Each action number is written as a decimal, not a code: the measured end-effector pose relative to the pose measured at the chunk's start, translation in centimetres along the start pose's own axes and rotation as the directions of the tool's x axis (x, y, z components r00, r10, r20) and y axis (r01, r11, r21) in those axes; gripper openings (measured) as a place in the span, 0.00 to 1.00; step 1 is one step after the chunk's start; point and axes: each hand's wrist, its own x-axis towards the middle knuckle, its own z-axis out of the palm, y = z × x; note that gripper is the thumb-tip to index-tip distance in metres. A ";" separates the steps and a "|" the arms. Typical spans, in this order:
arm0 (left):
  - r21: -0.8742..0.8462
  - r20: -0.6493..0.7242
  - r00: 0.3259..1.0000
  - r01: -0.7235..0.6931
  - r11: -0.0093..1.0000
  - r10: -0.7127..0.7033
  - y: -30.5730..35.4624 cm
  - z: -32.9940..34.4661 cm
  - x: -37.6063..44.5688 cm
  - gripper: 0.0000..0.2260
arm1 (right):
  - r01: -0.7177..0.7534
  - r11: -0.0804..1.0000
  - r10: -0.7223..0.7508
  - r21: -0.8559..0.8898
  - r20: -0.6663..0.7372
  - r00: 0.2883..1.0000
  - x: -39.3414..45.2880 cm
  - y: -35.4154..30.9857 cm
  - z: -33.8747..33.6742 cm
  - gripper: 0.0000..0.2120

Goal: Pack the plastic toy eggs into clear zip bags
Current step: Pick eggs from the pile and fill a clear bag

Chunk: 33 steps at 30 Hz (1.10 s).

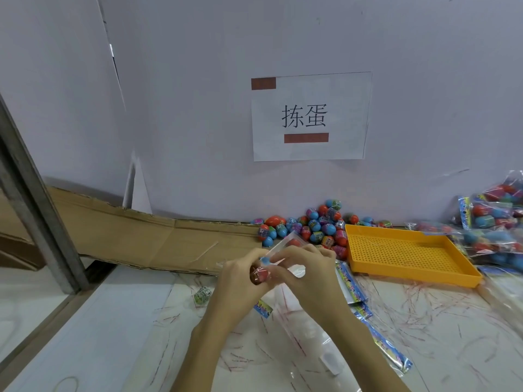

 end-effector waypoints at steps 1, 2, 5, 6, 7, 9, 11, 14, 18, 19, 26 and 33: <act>-0.002 0.019 1.000 0.004 1.000 -0.004 0.0 0.0 0.0 0.23 | -0.009 1.000 0.009 0.026 0.011 1.000 0.1 0.0 -0.2 0.03; -0.008 0.036 0.999 0.007 1.000 -0.006 0.0 0.0 0.0 0.25 | -0.021 0.998 0.020 0.054 0.030 0.999 0.2 0.2 -0.3 0.02; -0.022 0.068 0.998 0.014 1.000 -0.013 -0.1 -0.2 -0.1 0.30 | -0.046 0.983 0.029 0.180 0.095 0.995 0.6 0.4 -0.9 0.02; -0.017 0.080 0.997 0.012 1.000 -0.010 -0.2 -0.2 -0.1 0.30 | -0.053 0.971 0.029 0.234 0.107 0.994 0.7 0.4 -1.1 0.03; -0.006 0.092 0.996 0.005 1.000 -0.005 -0.4 -0.3 -0.1 0.31 | -0.061 0.961 0.032 0.268 0.111 0.993 0.8 0.4 -1.2 0.05; 0.016 0.115 0.993 -0.014 1.000 0.012 -0.6 -0.4 -0.3 0.30 | -0.063 0.959 0.033 0.275 0.110 0.993 0.8 0.5 -1.3 0.06; -0.025 0.148 0.989 -0.005 1.000 0.009 -0.4 -0.6 -0.5 0.27 | -0.025 0.980 0.001 0.197 0.120 0.993 0.7 0.7 -1.1 0.06; -0.198 0.213 0.977 0.057 0.978 -0.014 -0.3 -0.5 -0.4 0.19 | 0.015 0.999 -0.020 0.034 0.151 0.988 0.7 0.7 -0.9 0.06; -0.293 0.264 0.964 0.105 0.950 -0.025 -0.1 -0.5 -0.3 0.17 | 0.007 0.995 -0.022 0.101 0.142 0.990 0.8 0.5 -1.1 0.06; -0.280 0.273 0.961 0.113 0.953 -0.034 -0.1 -0.6 -0.3 0.17 | 0.003 0.991 -0.021 0.134 0.127 0.992 0.7 0.4 -1.2 0.06; -0.344 0.432 0.899 0.232 0.910 -0.066 0.0 -0.9 -0.4 0.20 | 0.009 0.975 -0.007 0.223 -0.009 1.000 0.8 -0.5 -1.6 0.04; -0.420 0.228 0.934 0.348 0.838 -0.274 -1.7 -0.1 0.2 0.13 | -0.279 0.960 0.274 -0.018 -0.152 0.950 2.9 2.5 -1.9 0.11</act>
